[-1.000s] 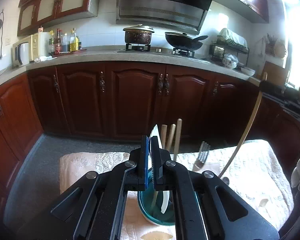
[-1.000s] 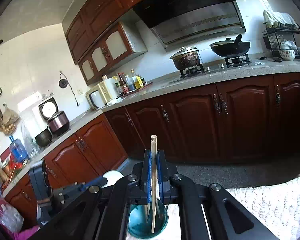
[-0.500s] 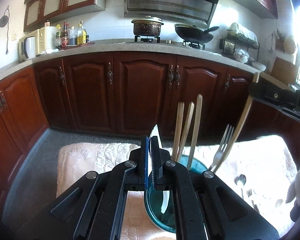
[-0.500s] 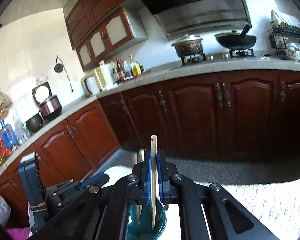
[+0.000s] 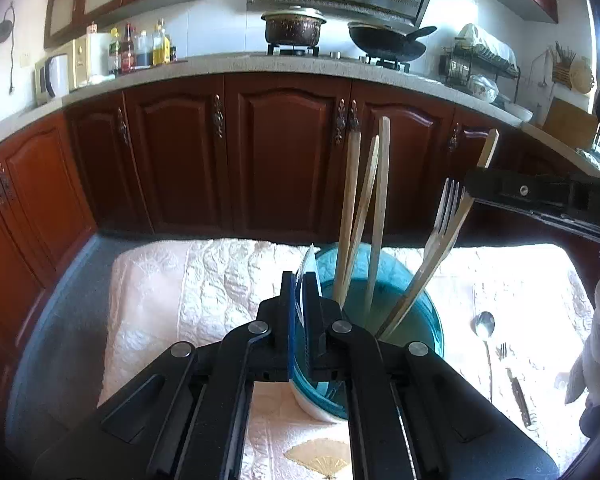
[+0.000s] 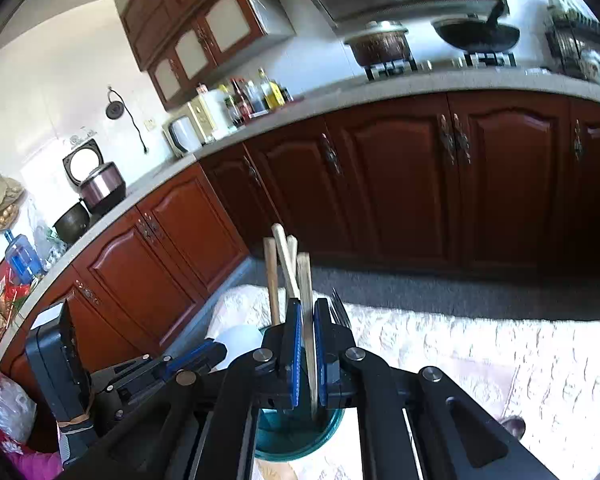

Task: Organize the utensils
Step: 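Lower the spoon and chopstick into the holder and open both grippers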

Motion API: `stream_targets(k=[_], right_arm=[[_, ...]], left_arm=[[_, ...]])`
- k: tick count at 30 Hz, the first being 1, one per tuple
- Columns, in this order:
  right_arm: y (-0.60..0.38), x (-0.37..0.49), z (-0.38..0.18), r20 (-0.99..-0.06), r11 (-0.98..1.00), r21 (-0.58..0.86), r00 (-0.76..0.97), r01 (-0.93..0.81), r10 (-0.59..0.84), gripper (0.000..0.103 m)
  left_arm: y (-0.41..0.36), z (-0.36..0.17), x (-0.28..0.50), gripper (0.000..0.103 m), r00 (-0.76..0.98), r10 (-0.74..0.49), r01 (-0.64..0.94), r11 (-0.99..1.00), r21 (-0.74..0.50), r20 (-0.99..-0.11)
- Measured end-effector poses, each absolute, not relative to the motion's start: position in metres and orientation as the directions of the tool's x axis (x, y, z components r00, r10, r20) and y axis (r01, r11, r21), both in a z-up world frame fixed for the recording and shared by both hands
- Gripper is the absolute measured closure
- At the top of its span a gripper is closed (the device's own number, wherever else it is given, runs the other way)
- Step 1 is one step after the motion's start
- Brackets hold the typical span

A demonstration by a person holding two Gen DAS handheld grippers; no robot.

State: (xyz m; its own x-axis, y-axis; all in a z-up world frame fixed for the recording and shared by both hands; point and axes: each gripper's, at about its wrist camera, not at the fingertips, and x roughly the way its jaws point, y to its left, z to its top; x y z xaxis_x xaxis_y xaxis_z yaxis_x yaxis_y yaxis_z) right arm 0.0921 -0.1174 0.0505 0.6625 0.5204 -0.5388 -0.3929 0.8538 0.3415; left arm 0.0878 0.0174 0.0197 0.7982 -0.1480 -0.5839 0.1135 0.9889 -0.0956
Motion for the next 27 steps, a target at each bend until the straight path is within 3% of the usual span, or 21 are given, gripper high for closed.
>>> stream_targets(k=[6,10,21,27], right_arm=[[-0.127,0.088,0.043,-0.541,0.85,0.364,0.657,-0.379,0.525,0.076],[-0.133,0.083,0.04,-0.551,0.85,0.371,0.648,-0.374,0.526,0.076],[-0.177,0.04,0.019,-0.575,0.847,0.424,0.628,-0.32,0.525,0.075],[-0.193,0.013,-0.039,-0.713,0.888,0.371,0.529,-0.272,0.46,0.075]], left_arm=[[0.016,0.019,0.084,0.096,0.781,-0.171,0.128,0.985,-0.115,-0.6],[0.015,0.02,0.079,0.07,0.771,-0.196,0.142,0.98,-0.138,-0.605],[0.008,0.031,0.054,0.065,0.761,-0.226,0.171,0.974,-0.148,-0.608],[0.006,0.036,0.028,0.065,0.756,-0.269,0.206,0.963,-0.174,-0.597]])
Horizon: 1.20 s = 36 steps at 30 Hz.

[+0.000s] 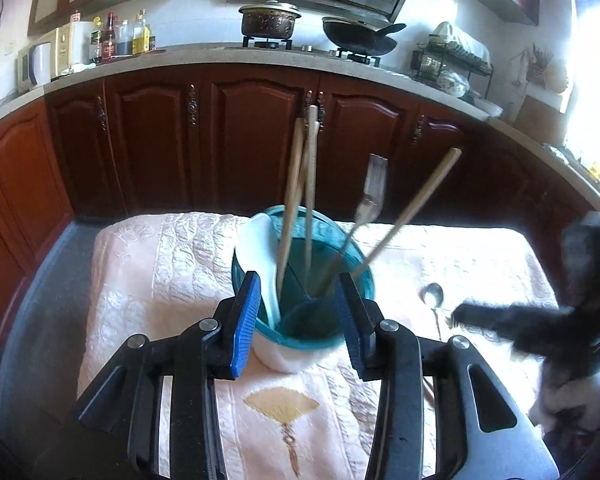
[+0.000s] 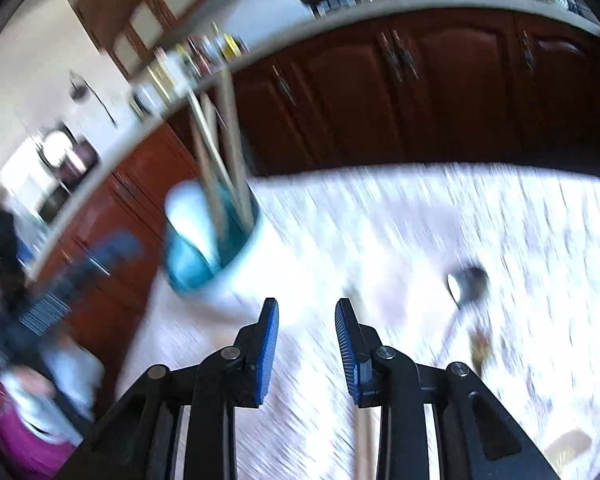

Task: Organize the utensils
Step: 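Lower the spoon and chopstick into the holder and open both grippers, then grasp another chopstick with the right gripper while the left gripper reaches toward a chopstick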

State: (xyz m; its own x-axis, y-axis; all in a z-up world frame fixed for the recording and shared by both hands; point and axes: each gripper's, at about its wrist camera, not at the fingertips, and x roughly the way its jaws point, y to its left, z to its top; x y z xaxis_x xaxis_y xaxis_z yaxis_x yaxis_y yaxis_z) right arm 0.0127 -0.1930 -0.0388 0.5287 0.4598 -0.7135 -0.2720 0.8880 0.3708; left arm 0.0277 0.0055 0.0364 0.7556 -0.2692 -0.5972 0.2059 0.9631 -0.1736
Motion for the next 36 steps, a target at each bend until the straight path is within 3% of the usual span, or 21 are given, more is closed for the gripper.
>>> stream_targets(k=[5,11,15,25,36], right_arm=[[-0.195,-0.001,-0.098,-0.816,0.927,0.293,0.443,-0.235,0.371,0.076],[-0.192,0.002,-0.125,-0.852,0.945,0.234,0.421,-0.228,0.312,0.086],[-0.197,0.0,-0.127,-0.833,0.921,0.328,0.395,-0.212,0.388,0.098],[-0.22,-0.059,-0.136,-0.717,0.781,0.605,0.322,-0.155,0.619,0.098],[-0.202,-0.078,-0.139,-0.676,0.727,0.671,0.279,-0.148,0.681,0.098]], left_arm=[[0.002,0.03,0.006,0.065,0.722,-0.31,0.237,0.951,-0.2,-0.618],[-0.009,0.012,-0.008,0.065,0.667,-0.331,0.264,0.943,-0.204,-0.667],[-0.014,0.004,-0.01,0.065,0.643,-0.339,0.265,0.94,-0.216,-0.687],[-0.029,-0.016,-0.016,0.065,0.595,-0.357,0.296,0.93,-0.216,-0.72],[-0.045,-0.036,-0.014,0.065,0.541,-0.359,0.292,0.928,-0.231,-0.76]])
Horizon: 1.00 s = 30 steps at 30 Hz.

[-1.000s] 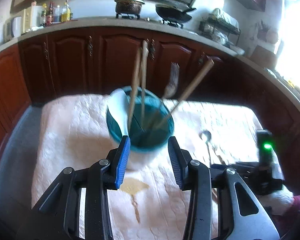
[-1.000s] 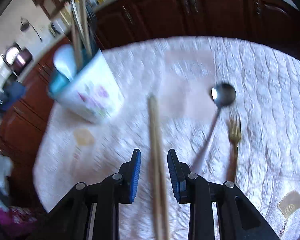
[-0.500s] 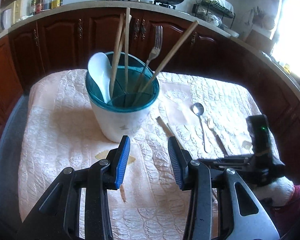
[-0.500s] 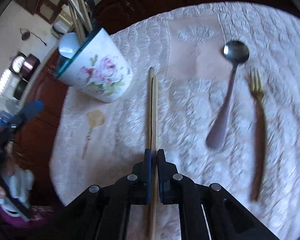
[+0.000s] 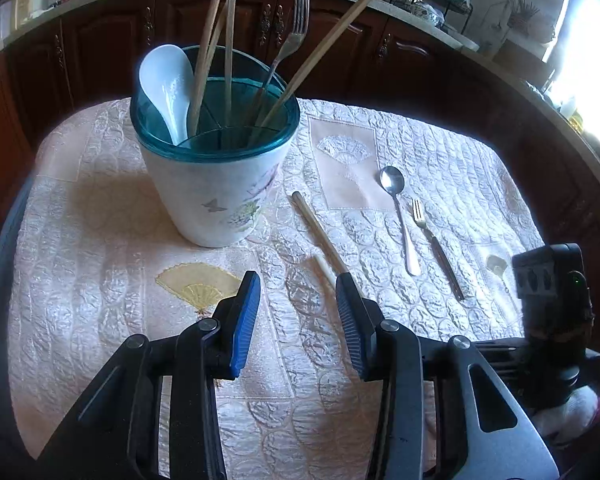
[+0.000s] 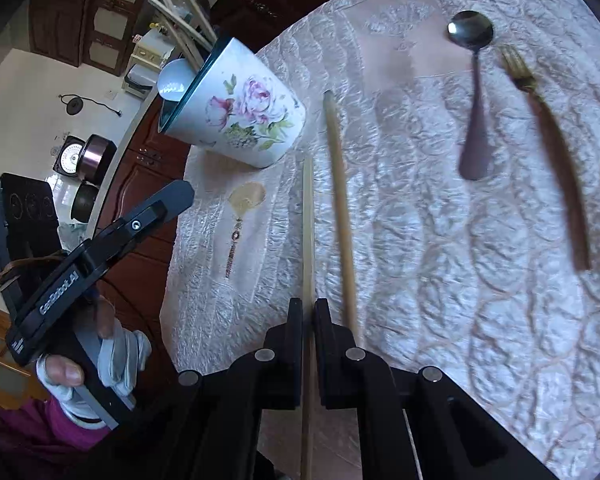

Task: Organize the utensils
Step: 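Grasp another chopstick with the right gripper while the left gripper reaches toward a chopstick, then grasp the chopstick lying on the table with the left gripper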

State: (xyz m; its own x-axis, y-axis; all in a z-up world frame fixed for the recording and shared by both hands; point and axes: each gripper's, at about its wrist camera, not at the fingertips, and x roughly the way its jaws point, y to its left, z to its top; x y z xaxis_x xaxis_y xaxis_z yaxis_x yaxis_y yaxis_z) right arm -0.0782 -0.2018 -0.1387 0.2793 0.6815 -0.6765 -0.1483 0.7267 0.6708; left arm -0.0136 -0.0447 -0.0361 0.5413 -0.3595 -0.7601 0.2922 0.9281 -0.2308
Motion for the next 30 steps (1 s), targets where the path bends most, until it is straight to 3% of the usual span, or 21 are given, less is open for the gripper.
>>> stream_targets(k=[6,20,25,30], right_arm=[[-0.173,-0.065,-0.147,-0.706,0.741,0.654,0.23,-0.152,0.67,0.097],[-0.208,-0.035,-0.109,-0.777,0.859,0.48,0.369,-0.178,0.51,0.094],[-0.224,-0.026,-0.109,-0.777,0.866,0.477,0.389,-0.148,0.495,0.081],[-0.23,-0.025,-0.108,-0.778,0.867,0.475,0.388,-0.15,0.494,0.081]], left_arm=[[-0.044,-0.046,-0.011,0.065,0.509,-0.347,0.287,0.931,-0.225,-0.788],[-0.059,-0.078,0.029,0.065,0.411,-0.414,0.237,0.909,-0.343,-0.812],[-0.07,-0.09,0.039,0.065,0.39,-0.389,0.23,0.919,-0.321,-0.835],[-0.074,-0.099,0.044,0.065,0.391,-0.36,0.215,0.931,-0.296,-0.847]])
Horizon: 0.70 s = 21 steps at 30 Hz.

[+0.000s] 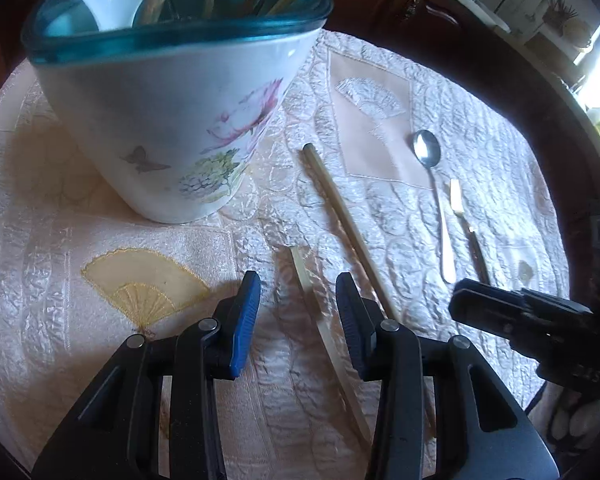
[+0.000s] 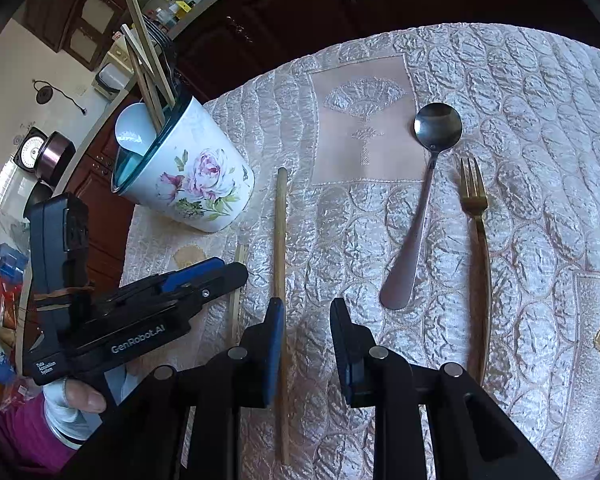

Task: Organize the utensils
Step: 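Grasp the chopstick lying on the table with the left gripper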

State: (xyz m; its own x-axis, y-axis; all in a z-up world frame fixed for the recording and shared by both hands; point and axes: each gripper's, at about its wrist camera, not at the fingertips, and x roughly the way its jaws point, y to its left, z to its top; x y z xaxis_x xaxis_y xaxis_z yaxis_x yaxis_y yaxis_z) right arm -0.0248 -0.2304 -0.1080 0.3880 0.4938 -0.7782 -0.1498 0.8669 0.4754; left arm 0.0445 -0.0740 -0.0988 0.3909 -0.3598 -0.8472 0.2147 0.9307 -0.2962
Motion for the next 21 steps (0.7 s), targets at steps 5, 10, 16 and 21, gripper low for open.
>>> stream_targets(k=[5,10,16,21], right_arm=[[-0.233,-0.024,-0.111,-0.778,0.864,0.483,0.382,-0.142,0.498,0.081],[-0.23,-0.016,-0.111,-0.781,0.868,0.477,0.385,-0.14,0.491,0.081],[-0.224,0.011,-0.107,-0.788,0.878,0.456,0.39,-0.148,0.475,0.081],[-0.208,0.044,-0.108,-0.804,0.885,0.431,0.369,-0.177,0.465,0.081]], left_arm=[[-0.076,-0.1,0.044,0.065,0.398,-0.342,0.216,0.937,-0.275,-0.852],[-0.079,-0.101,0.044,0.065,0.399,-0.33,0.219,0.94,-0.261,-0.856],[-0.082,-0.102,0.046,0.066,0.4,-0.326,0.22,0.942,-0.255,-0.857],[-0.078,-0.103,0.049,0.071,0.4,-0.336,0.209,0.939,-0.272,-0.852]])
